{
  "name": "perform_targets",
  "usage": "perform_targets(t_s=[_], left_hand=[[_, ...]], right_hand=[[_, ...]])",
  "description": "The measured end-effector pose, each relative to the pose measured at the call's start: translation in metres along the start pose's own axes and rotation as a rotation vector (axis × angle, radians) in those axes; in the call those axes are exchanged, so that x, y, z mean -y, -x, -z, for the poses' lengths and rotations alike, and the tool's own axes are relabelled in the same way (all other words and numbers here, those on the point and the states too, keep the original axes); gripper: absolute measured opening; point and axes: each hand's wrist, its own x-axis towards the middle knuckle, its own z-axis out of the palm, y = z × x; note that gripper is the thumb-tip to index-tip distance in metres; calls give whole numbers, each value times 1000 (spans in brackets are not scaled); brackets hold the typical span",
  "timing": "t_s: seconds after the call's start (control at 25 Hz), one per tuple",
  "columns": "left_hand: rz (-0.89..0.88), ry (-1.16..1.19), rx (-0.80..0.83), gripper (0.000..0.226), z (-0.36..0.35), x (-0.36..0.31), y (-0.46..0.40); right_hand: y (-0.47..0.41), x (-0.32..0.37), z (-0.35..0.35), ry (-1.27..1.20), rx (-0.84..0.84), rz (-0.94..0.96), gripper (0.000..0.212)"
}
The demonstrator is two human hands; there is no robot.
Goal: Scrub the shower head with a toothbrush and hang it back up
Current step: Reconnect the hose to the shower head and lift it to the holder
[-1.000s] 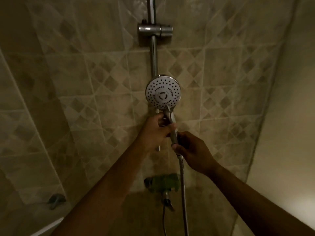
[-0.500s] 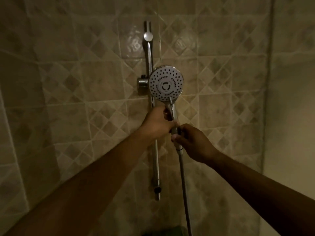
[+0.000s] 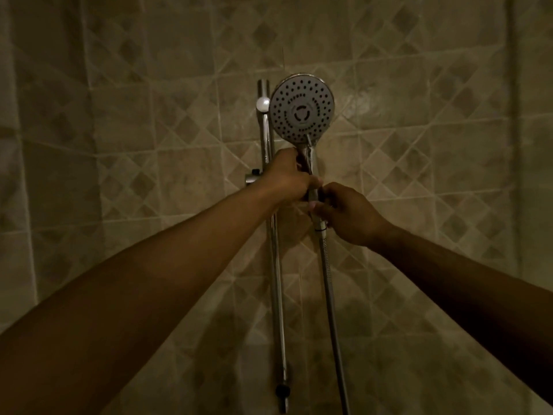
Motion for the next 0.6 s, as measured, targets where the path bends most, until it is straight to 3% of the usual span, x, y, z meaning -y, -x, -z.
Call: perform_targets(t_s=[0.24,0.48,0.6], left_hand=[[44,41,5,24,-12,2,10],[152,358,61,20,-33,1,17],[184,443,160,31,-39,0,24]], right_hand=[[10,-15,-4,-146,18,-54,21],[31,-9,1,-462,0,-194,42],[36,3,11,-546,124,-275,20]])
